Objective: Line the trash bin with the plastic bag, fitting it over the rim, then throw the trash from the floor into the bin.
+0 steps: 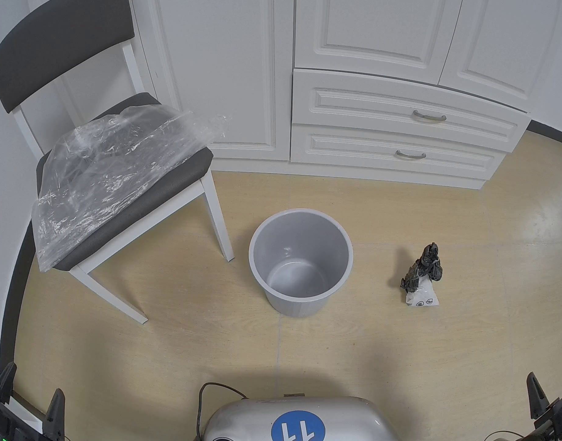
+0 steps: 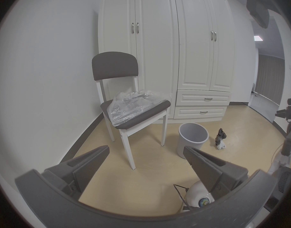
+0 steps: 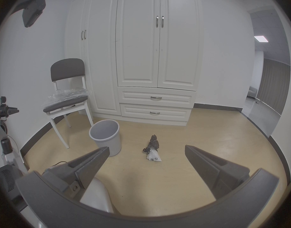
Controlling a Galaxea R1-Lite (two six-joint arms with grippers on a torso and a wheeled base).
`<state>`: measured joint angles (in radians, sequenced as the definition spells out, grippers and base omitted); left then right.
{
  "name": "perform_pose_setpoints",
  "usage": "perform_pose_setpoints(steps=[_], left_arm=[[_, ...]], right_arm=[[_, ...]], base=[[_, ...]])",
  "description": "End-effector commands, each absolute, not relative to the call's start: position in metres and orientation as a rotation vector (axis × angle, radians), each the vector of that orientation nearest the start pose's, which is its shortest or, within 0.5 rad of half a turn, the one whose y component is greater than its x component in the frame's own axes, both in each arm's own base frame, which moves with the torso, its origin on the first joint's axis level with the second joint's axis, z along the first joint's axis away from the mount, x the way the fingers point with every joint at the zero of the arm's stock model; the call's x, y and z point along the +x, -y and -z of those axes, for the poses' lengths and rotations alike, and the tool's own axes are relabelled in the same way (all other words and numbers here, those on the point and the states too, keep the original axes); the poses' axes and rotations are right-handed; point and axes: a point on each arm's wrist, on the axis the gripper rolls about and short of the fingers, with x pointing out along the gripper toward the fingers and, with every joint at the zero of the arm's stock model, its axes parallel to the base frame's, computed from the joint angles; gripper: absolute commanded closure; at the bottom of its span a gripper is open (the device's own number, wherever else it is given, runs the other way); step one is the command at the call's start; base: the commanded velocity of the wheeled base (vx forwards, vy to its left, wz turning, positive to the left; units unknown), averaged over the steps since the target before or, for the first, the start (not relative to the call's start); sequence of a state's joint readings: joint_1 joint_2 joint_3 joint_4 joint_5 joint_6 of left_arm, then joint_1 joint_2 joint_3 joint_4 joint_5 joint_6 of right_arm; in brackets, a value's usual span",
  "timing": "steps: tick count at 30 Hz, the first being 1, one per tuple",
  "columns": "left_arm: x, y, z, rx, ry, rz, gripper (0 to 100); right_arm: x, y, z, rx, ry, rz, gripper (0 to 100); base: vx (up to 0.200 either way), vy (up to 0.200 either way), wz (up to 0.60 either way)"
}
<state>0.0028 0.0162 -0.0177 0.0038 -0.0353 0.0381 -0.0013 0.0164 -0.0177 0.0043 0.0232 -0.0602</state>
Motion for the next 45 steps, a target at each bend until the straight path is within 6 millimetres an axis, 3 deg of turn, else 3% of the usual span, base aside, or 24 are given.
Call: perform_pose_setpoints(steps=[1,4,7,8,9,14,15,18,19,23,24,27,30,35,38,40,45], left_arm=[[-0.023,0.001,-0.076,0.044,0.001,0.034,0],[-0.023,0.001,-0.076,0.023,0.002,0.025,0],[-0.032,0.000,-0.113,-0.285,0.254,0.037,0],[-0.032,0.000,-0.115,-0.293,0.266,0.040,0],[-0.037,0.001,-0.129,-0.304,0.325,0.092,0],[-0.036,0.003,-0.120,-0.085,0.239,0.133,0],[-0.035,0.003,-0.117,0.011,0.169,0.130,0],[-0.035,0.002,-0.124,0.085,0.093,0.139,0],[-0.029,0.002,-0.132,0.134,0.002,0.163,0],[-0.015,0.002,-0.146,0.172,-0.143,0.165,0],[0.000,0.002,-0.154,0.172,-0.233,0.140,0],[0.021,0.001,-0.160,0.178,-0.316,0.091,0],[0.035,0.001,-0.164,0.180,-0.321,0.063,0],[0.076,-0.006,-0.172,0.186,-0.335,-0.107,0],[0.084,-0.009,-0.174,0.181,-0.320,-0.139,0],[0.096,-0.016,-0.179,0.173,-0.293,-0.202,0],[0.103,-0.026,-0.184,0.188,-0.311,-0.272,0]], right_arm=[[-0.023,-0.001,-0.076,-0.058,0.001,-0.025,0],[-0.023,-0.001,-0.076,-0.041,0.004,-0.023,0],[-0.029,0.000,-0.104,0.133,0.196,-0.016,0],[-0.030,0.000,-0.106,0.139,0.207,-0.018,0],[-0.034,0.000,-0.122,0.134,0.257,-0.039,0],[-0.032,-0.003,-0.118,-0.052,0.155,-0.109,0],[-0.029,-0.005,-0.123,-0.104,0.099,-0.164,0],[-0.024,-0.006,-0.137,-0.103,0.036,-0.204,0],[-0.015,-0.006,-0.152,-0.097,-0.027,-0.221,0],[0.004,-0.005,-0.172,-0.100,-0.132,-0.232,0],[0.019,-0.005,-0.183,-0.107,-0.179,-0.242,0],[0.038,-0.005,-0.194,-0.120,-0.217,-0.256,0],[0.050,-0.006,-0.201,-0.121,-0.206,-0.269,0],[0.083,-0.009,-0.215,-0.125,-0.128,-0.298,0],[0.090,-0.010,-0.217,-0.112,-0.112,-0.299,0],[0.103,-0.014,-0.227,-0.056,-0.067,-0.307,0],[0.133,-0.024,-0.244,0.060,-0.059,-0.264,0]], base=[[0.000,0.000,0.00],[0.000,0.000,0.00],[0.000,0.000,0.00],[0.000,0.000,0.00],[0.000,0.000,0.00],[0.000,0.000,0.00],[0.000,0.000,0.00],[0.000,0.000,0.00],[0.000,0.000,0.00],[0.000,0.000,0.00],[0.000,0.000,0.00],[0.000,0.000,0.00],[0.000,0.000,0.00],[0.000,0.000,0.00],[0.000,0.000,0.00],[0.000,0.000,0.00],[0.000,0.000,0.00]])
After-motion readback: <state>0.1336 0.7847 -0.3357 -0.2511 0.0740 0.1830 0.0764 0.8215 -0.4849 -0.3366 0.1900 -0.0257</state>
